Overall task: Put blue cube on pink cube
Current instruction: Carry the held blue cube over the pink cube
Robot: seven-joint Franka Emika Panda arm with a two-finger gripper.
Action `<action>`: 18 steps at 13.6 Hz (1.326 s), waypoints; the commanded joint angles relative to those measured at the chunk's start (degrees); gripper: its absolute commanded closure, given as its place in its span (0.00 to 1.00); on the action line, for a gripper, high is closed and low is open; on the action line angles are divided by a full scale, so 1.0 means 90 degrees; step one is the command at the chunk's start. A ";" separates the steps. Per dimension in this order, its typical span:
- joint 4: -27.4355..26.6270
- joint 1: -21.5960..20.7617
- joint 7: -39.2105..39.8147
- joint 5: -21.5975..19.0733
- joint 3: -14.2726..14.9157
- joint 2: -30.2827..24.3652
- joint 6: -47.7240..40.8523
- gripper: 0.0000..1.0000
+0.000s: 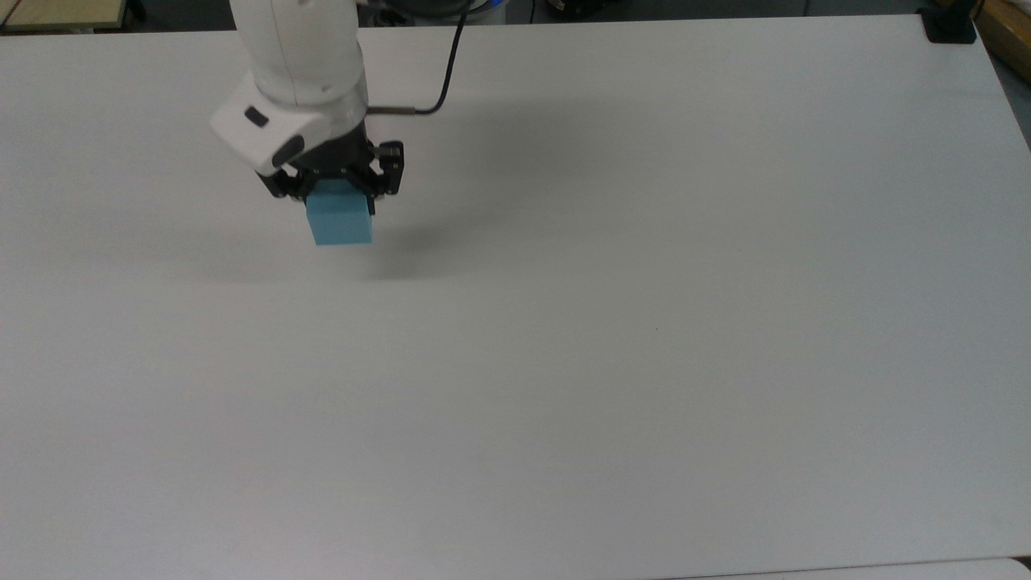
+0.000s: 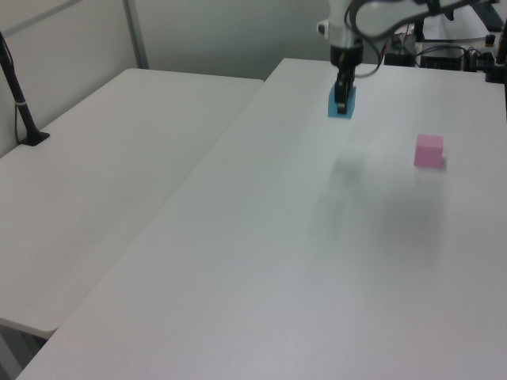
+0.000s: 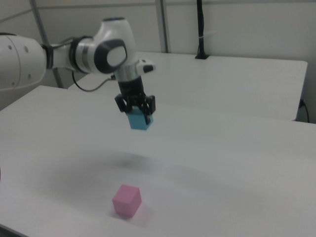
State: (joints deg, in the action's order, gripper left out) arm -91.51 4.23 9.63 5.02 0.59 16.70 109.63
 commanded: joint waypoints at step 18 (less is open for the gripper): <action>-0.3745 0.0680 0.1457 -0.0157 0.0119 -0.4004 -0.0259 0.75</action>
State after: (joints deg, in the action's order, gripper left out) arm -120.26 8.02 18.02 4.63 0.73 -17.71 103.33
